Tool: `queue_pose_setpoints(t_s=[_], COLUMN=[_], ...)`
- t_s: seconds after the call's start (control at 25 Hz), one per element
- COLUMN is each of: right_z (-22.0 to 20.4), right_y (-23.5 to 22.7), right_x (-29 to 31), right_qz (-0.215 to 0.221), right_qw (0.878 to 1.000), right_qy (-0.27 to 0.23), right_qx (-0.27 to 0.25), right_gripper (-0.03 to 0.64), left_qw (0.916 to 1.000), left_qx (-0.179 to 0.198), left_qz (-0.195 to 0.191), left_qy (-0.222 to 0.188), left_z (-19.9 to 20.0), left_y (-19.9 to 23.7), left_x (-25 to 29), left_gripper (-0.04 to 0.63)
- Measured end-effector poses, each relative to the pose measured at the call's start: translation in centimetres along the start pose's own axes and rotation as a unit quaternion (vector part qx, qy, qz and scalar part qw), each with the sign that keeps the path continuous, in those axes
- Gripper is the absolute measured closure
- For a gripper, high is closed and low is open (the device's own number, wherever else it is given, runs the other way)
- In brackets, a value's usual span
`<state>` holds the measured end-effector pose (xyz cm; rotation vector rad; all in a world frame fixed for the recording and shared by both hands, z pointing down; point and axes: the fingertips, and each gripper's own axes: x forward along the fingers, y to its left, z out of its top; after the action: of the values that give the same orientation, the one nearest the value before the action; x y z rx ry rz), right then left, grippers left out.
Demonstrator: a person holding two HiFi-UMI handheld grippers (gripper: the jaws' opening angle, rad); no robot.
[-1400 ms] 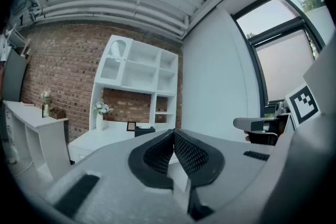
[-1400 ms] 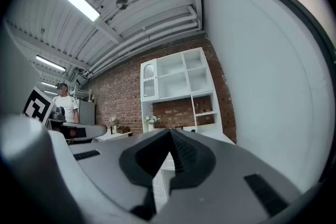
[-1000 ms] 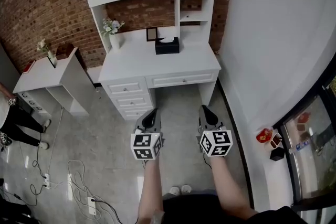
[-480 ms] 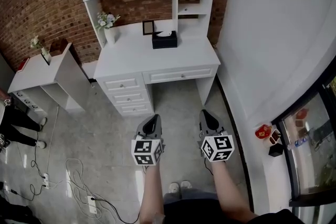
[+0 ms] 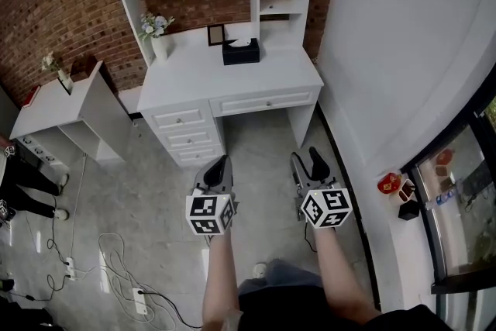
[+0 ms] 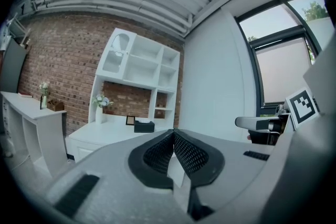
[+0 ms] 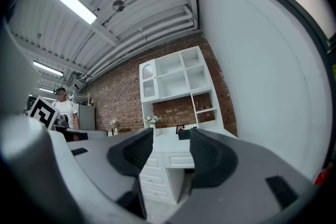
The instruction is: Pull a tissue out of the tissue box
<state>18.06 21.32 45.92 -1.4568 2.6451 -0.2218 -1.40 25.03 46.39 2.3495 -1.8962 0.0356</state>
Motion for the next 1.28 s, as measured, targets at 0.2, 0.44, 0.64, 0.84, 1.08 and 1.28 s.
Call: queue_pose_setpoints(t_s=[0.2, 0.44, 0.64, 0.84, 1.08, 1.28], right_z=[1.9, 3.5, 3.4, 3.3, 2.3, 1.2], right_y=[0.1, -0.4, -2.0, -3.4, -6.5, -9.9], right_x=[-0.2, 0.4, 2.5, 6.4, 13.8, 22.8], right_qz=[-0.004, -0.005, -0.011, -0.008, -0.001, 0.01], right_qw=[1.0, 0.999, 0.999, 0.999, 0.999, 0.999], right_qy=[-0.028, -0.047, -0.051, -0.05, -0.049, -0.038], right_qx=[0.004, 0.001, 0.008, 0.003, 0.008, 0.009], right_gripper=[0.414, 0.413, 0.413, 0.413, 0.413, 0.413], left_qw=[0.9997, 0.9989, 0.9989, 0.9987, 0.9984, 0.9989], left_qx=[0.018, 0.031, 0.033, 0.037, 0.045, 0.038], left_qz=[-0.002, -0.005, -0.002, 0.002, 0.005, 0.017], left_qy=[-0.017, -0.033, -0.033, -0.034, -0.034, -0.021], left_z=[2.4, 4.5, 4.6, 5.0, 4.9, 3.9], left_y=[0.3, 0.5, 1.6, 3.5, 6.3, 10.0], left_x=[-0.3, 0.4, 2.6, 5.9, 12.9, 21.3], left_gripper=[0.586, 0.586, 0.586, 0.586, 0.586, 0.586])
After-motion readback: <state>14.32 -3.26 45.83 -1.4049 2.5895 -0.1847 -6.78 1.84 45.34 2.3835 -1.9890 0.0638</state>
